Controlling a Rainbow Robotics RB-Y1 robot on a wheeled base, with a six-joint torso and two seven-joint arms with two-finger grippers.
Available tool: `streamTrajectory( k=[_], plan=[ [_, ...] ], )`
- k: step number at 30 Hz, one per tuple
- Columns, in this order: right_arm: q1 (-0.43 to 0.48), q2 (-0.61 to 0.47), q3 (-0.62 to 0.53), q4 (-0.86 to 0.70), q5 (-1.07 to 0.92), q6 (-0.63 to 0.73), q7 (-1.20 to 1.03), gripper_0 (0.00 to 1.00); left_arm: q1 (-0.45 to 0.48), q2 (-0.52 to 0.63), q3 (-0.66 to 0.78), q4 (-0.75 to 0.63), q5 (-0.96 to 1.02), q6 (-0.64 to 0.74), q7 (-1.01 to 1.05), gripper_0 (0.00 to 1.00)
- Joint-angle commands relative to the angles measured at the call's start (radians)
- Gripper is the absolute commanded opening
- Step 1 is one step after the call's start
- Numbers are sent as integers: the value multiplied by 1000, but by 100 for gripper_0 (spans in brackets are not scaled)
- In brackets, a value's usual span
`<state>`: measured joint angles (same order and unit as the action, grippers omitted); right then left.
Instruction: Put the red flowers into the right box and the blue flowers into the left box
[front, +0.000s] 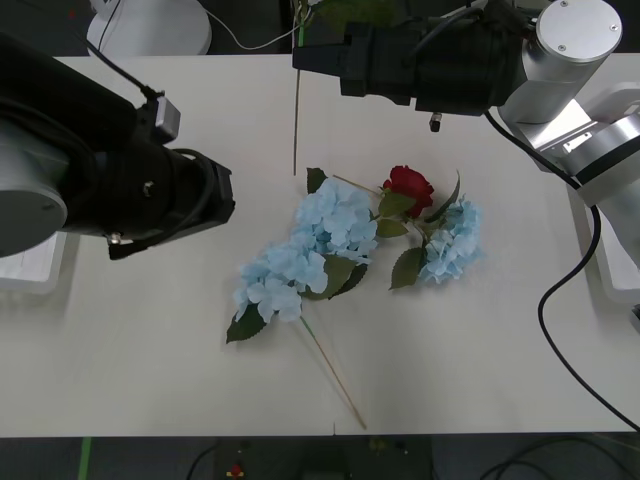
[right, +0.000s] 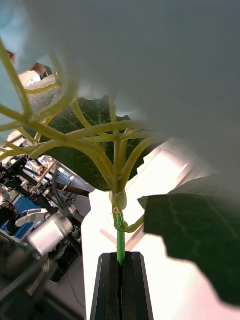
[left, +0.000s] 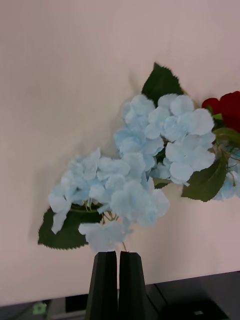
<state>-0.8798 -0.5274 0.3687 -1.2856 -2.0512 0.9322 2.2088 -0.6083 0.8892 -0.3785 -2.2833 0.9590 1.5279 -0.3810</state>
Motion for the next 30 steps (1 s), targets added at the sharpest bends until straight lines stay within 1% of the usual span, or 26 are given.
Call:
streamTrajectory(
  k=[1, 2, 3, 4, 6, 7, 11, 16, 23, 27, 30],
  plan=[
    [-61, 33, 22, -28, -14, -26, 18, 0, 70, -65, 194, 34, 53, 5, -338, 70],
    [-62, 37, 24, -28, -14, -26, 18, 0, 81, -82, 239, 56, 72, 3, -421, 90],
    [-62, 37, 25, -28, -14, -27, 17, 0, 88, -98, 273, 74, 87, 3, -489, 99],
    [-62, 38, 24, -28, -14, -27, 18, 0, 94, -118, 313, 99, 112, 1, -572, 100],
    [-64, 38, 24, -28, -14, -27, 18, 0, 101, -142, 354, 136, 139, 1, -662, 100],
    [-62, 38, 25, -28, -14, -27, 18, 0, 105, -170, 388, 171, 165, -5, -760, 100],
    [-62, 38, 25, -28, -14, -27, 18, 0, 107, -219, 440, 265, 230, -28, -938, 100],
    [-64, 38, 25, -28, -14, -27, 17, 0, 107, -234, 449, 373, 345, -103, -1085, 100],
    [-64, 38, 25, -28, -14, -27, 14, 0, 107, -248, 443, 481, 491, -190, -1291, 100],
    [-62, 38, 24, -28, -15, -27, 14, 0, 107, -259, 441, 524, 555, -219, -1360, 100],
    [-62, 38, 24, -28, -15, -27, 14, 0, 99, -279, 406, 542, 603, -278, -1375, 100]
  ],
)
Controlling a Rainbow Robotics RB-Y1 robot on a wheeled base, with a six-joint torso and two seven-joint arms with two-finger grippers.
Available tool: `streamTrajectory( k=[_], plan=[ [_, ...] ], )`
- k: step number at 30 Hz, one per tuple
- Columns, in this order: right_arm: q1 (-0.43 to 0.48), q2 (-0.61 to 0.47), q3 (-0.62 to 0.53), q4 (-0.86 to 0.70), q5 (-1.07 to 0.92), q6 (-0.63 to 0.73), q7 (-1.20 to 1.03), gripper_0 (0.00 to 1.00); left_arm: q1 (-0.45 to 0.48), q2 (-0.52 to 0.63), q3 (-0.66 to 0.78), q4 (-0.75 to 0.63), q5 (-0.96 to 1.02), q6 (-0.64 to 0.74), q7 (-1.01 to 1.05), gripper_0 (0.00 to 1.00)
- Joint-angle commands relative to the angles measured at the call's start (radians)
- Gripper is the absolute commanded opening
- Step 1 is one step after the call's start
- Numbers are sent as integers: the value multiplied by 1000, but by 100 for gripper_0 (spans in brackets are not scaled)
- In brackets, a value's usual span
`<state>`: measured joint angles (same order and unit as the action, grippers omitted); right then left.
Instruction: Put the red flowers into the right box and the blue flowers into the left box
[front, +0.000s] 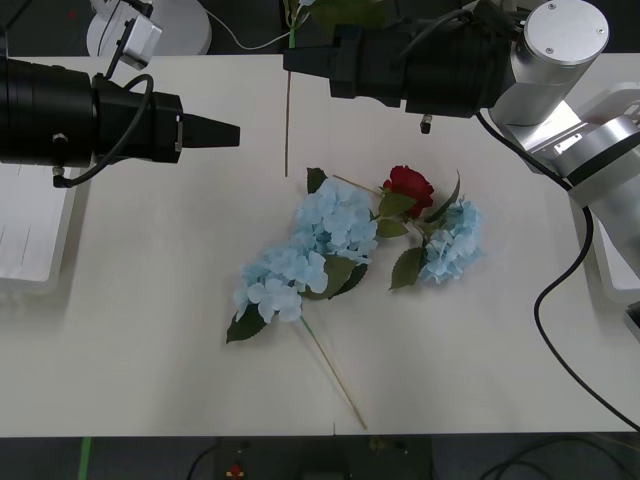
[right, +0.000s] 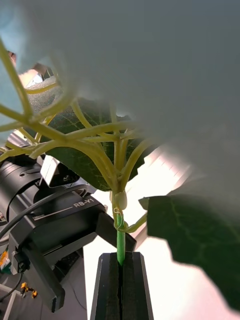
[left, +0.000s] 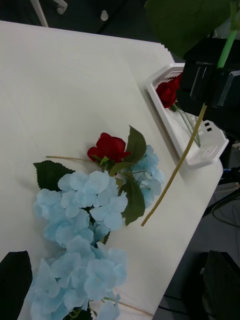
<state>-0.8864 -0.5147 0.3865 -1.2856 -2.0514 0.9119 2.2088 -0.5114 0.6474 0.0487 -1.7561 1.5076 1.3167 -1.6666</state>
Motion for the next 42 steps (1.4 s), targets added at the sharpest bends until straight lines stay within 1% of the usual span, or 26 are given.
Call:
streamTrajectory(
  k=[1, 5, 8, 16, 17, 18, 19, 20, 21, 22, 29, 42],
  plan=[
    [-55, 25, 6, -28, -15, -7, 14, 0, 2, -40, -43, 17, 69, -102, -93, 100],
    [-55, 25, 8, -28, -16, -7, 14, 0, 1, -54, -128, 17, 108, -225, -105, 100],
    [-55, 28, 8, -28, -18, -7, 14, 0, -6, -63, -179, 17, 117, -284, -116, 100],
    [-55, 28, 8, -28, -20, -7, 14, 0, -21, -94, -234, 18, 115, -320, -119, 100],
    [-57, 28, 6, -28, -20, -7, 12, 0, -24, -95, -243, 18, 114, -332, -119, 96],
    [-55, 30, 8, -28, -20, -7, 12, 0, -26, -98, -256, 18, 109, -347, -120, 82],
    [-55, 28, 8, -28, -20, -7, 14, 0, -29, -98, -262, 18, 108, -356, -120, 72],
    [-55, 30, 8, -28, -20, -7, 14, 0, -30, -101, -273, 18, 97, -373, -119, 44],
    [-55, 28, 8, -28, -20, -7, 12, 0, -33, -106, -282, 18, 86, -389, -114, 9],
    [-55, 28, 8, -28, -20, -7, 12, 0, -35, -109, -285, 20, 82, -395, -114, 0],
    [-55, 30, 8, -28, -24, -7, 12, 0, -53, -140, -293, 50, 63, -406, -116, 0],
    [-55, 30, 8, -28, -26, -7, 9, 0, -53, -123, -291, 50, 80, -412, -117, 0]
  ],
)
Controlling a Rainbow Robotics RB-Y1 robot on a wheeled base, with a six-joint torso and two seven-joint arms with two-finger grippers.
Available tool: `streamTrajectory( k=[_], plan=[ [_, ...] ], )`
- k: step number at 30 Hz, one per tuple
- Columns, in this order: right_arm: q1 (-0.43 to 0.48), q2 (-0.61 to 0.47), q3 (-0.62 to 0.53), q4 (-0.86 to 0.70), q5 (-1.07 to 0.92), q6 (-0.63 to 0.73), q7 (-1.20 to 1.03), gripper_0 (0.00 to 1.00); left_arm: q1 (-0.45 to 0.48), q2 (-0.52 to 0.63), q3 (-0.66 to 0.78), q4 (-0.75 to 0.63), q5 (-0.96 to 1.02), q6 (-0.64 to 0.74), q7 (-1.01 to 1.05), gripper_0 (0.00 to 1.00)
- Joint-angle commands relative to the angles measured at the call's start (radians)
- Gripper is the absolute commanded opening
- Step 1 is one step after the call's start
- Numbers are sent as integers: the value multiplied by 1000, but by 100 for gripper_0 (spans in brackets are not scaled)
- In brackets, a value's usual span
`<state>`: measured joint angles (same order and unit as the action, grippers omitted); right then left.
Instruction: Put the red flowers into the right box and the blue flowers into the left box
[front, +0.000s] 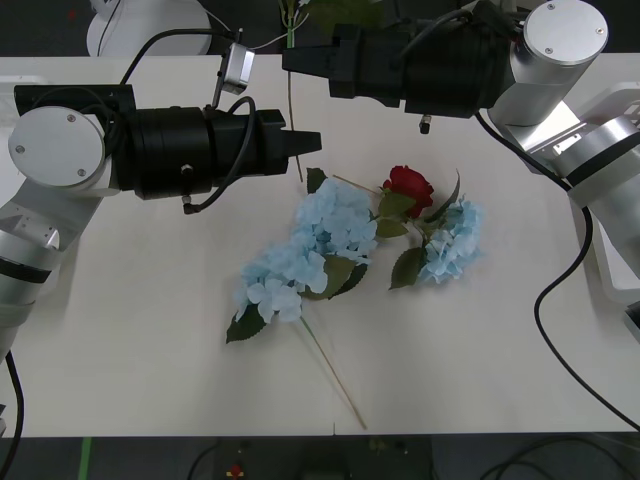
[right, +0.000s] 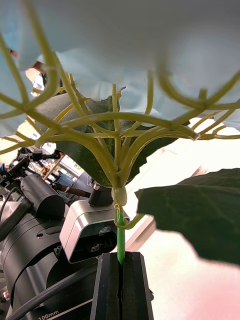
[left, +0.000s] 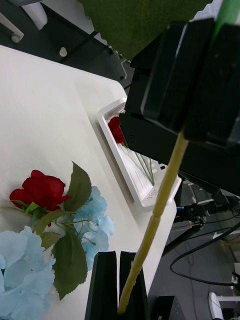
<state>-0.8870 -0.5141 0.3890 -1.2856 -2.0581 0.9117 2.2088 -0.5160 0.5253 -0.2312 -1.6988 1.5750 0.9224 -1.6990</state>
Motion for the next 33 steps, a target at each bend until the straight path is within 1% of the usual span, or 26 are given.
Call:
streamTrajectory(
  k=[1, 4, 5, 6, 7, 8, 10, 11, 15, 19, 23, 27, 29, 30, 32, 33],
  plan=[
    [-55, 29, 5, -28, -19, -7, 9, 0, -48, 1, -11, -7, 13, -17, -83, 0],
    [-55, 29, 5, -28, -19, -7, 8, 0, -48, 5, -10, -7, 20, -17, -85, 0],
    [-55, 29, 8, -28, -19, -8, 8, 29, -48, 5, -11, -7, 22, -19, -85, 0],
    [-55, 29, 8, -28, -19, -13, 8, 47, -48, 7, -10, -7, 23, -20, -85, 0],
    [-55, 28, 11, -28, -19, -19, 8, 70, -48, 8, -11, -7, 25, -20, -85, 0],
    [-55, 28, 14, -28, -22, -25, 8, 79, -48, 8, -11, -5, 26, -23, -83, 0],
    [-55, 29, 21, -28, -24, -39, 8, 87, -48, 8, -11, -7, 28, -25, -83, 0],
    [-55, 28, 22, -28, -30, -45, 8, 89, -48, 10, -11, -7, 28, -27, -82, 0],
    [-55, 28, 27, -29, -30, -53, 2, 92, -47, 16, -11, -7, 28, -33, -79, 0],
    [-55, 28, 27, -28, -31, -51, 2, 92, -47, 33, -5, -7, 34, -37, -79, 0],
    [-55, 28, 27, -28, -33, -48, -1, 92, -47, 79, 3, -7, 40, -37, -77, 0],
    [-55, 28, 27, -28, -31, -43, -14, 92, -33, 162, 7, -7, 28, -37, -77, 0],
    [-55, 23, 27, -28, -31, -23, -81, 92, 4, 239, 38, -8, 22, -37, -85, 0],
    [-55, 22, 27, -28, -30, -17, -100, 92, 13, 255, 46, -7, 19, -37, -87, 0],
    [-58, 11, 27, -28, -5, 3, -190, 92, 50, 331, 84, -7, 3, -36, -93, 0],
    [-59, 9, 27, -28, 4, 7, -210, 92, 59, 346, 95, -7, 2, -36, -93, 0]
  ],
)
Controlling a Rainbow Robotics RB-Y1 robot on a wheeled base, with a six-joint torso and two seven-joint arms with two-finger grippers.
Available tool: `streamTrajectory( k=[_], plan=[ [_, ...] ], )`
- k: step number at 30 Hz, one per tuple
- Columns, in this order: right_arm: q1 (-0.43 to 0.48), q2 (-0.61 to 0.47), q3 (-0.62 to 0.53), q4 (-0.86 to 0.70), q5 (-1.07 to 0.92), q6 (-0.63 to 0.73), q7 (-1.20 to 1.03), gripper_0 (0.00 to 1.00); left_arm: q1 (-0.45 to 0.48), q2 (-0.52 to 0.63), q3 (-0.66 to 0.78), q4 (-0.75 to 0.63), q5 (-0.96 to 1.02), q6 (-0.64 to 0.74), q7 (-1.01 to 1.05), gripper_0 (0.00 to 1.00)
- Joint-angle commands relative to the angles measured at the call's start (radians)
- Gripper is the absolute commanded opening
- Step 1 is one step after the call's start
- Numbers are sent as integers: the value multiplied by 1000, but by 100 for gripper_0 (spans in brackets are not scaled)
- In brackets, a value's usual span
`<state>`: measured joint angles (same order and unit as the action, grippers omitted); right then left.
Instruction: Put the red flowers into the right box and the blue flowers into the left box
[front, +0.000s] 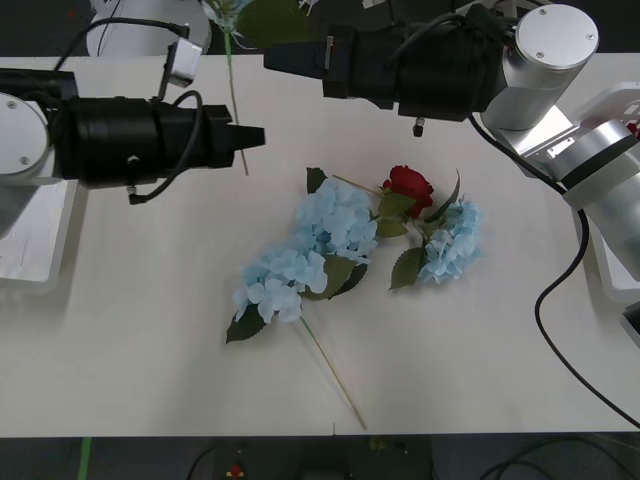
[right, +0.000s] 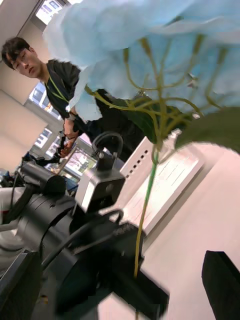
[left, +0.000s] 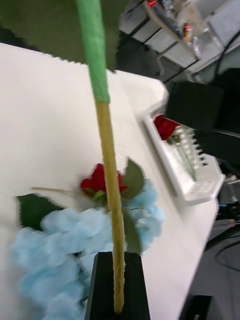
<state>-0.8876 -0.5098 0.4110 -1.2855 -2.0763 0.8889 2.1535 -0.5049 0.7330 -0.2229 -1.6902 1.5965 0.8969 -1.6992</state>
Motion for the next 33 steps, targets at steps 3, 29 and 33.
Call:
streamTrajectory(
  k=[3, 29, 33],
  plan=[
    [-62, -12, 5, -28, 94, 41, -281, 92, 101, 212, 151, -14, -43, -10, -86, 0],
    [-60, -154, 5, -161, 713, 401, -2141, 92, 213, 353, 488, 262, -750, 476, -102, 0],
    [-57, -171, 8, -170, 740, 461, -2285, 92, 206, 353, 439, 340, -807, 478, -100, 0]
  ],
)
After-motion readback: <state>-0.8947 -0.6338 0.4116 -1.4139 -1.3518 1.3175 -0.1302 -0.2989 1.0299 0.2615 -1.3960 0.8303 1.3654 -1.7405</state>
